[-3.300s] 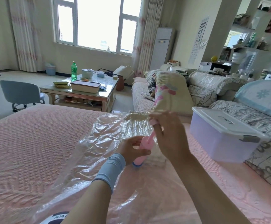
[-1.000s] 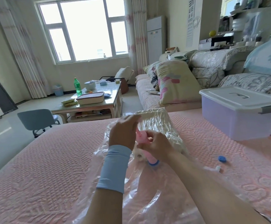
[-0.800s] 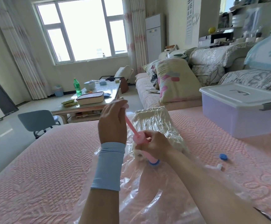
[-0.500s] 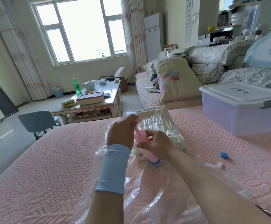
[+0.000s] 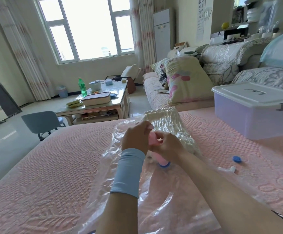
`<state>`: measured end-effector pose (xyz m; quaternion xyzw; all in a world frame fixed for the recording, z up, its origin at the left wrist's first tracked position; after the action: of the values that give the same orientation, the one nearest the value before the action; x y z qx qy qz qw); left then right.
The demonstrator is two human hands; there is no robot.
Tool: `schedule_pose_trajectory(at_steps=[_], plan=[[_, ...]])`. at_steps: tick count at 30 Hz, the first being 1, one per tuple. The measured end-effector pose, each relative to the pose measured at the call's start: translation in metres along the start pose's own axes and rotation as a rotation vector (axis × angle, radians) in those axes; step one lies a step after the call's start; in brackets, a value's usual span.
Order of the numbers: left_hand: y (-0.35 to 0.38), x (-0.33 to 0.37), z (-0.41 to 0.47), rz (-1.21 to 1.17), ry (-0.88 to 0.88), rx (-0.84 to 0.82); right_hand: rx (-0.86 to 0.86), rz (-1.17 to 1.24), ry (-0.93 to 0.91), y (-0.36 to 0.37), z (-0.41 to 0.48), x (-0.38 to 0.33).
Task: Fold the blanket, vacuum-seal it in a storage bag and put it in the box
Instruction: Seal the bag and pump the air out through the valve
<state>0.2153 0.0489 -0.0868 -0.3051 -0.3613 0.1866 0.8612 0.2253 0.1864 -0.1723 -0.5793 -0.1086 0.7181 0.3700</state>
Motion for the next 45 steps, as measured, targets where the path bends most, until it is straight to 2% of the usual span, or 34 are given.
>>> schedule_pose_trajectory(at_steps=[2,6,8,10,14,16,18,20,23,25,27,28,31,33,36,40,42,44,45], plan=[[-0.023,0.011,0.004,0.025,0.075,0.125,0.002,0.004,-0.011,-0.001,-0.002,-0.001],[-0.085,0.024,0.005,-0.03,0.156,0.522,-0.035,0.017,-0.014,0.002,-0.005,-0.003],[-0.093,0.024,0.005,-0.083,0.164,0.618,-0.041,0.01,-0.012,0.003,-0.004,-0.003],[-0.077,0.021,0.004,-0.11,0.149,0.569,-0.032,0.01,0.003,0.004,-0.004,-0.003],[-0.006,0.0,-0.007,-0.065,-0.014,0.09,0.008,0.019,0.003,0.003,-0.006,-0.004],[0.008,-0.003,-0.01,-0.056,-0.073,-0.023,0.026,0.043,0.002,0.001,-0.007,-0.005],[-0.004,0.006,-0.006,-0.009,-0.004,0.049,0.017,0.087,0.007,-0.001,-0.008,-0.003],[-0.032,0.02,-0.001,-0.005,0.117,0.229,-0.017,0.133,0.007,-0.002,-0.007,0.0],[-0.074,0.029,0.001,-0.11,0.217,0.504,-0.055,0.178,0.016,0.0,-0.007,0.002],[-0.081,0.028,0.001,-0.196,0.241,0.619,-0.064,0.189,0.026,0.002,-0.006,0.003],[-0.067,0.021,0.001,-0.269,0.209,0.596,-0.071,0.204,0.044,0.002,-0.005,0.004],[-0.053,0.017,0.0,-0.271,0.175,0.513,-0.069,0.21,0.049,0.003,-0.005,0.005],[-0.001,0.004,-0.007,-0.186,0.042,0.122,-0.041,0.214,0.045,0.001,-0.004,0.004],[0.012,0.0,-0.008,-0.115,-0.021,0.008,-0.03,0.218,0.041,-0.002,-0.004,0.003],[-0.015,0.016,-0.001,-0.016,0.078,0.166,-0.032,0.22,0.045,-0.005,-0.003,0.006],[-0.074,0.034,-0.001,-0.117,0.216,0.509,-0.074,0.206,0.06,-0.002,-0.002,0.008],[-0.087,0.034,-0.001,-0.168,0.237,0.626,-0.087,0.189,0.055,0.001,-0.001,0.008],[-0.08,0.029,0.001,-0.18,0.203,0.636,-0.08,0.188,0.065,0.003,0.0,0.009],[-0.068,0.025,0.002,-0.165,0.164,0.576,-0.072,0.181,0.072,0.003,0.001,0.009]])
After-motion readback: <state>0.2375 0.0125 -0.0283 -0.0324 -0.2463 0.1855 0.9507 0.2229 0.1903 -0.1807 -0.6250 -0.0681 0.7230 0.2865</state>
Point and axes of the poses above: each hand's wrist, its own z-axis towards the middle knuckle, its own y-axis out of the palm, x = y × z, the point moved 5 cm from there along z, towards the middle knuckle, and after that the axes turned 4 degrees about -z, right-handed, at the moved point
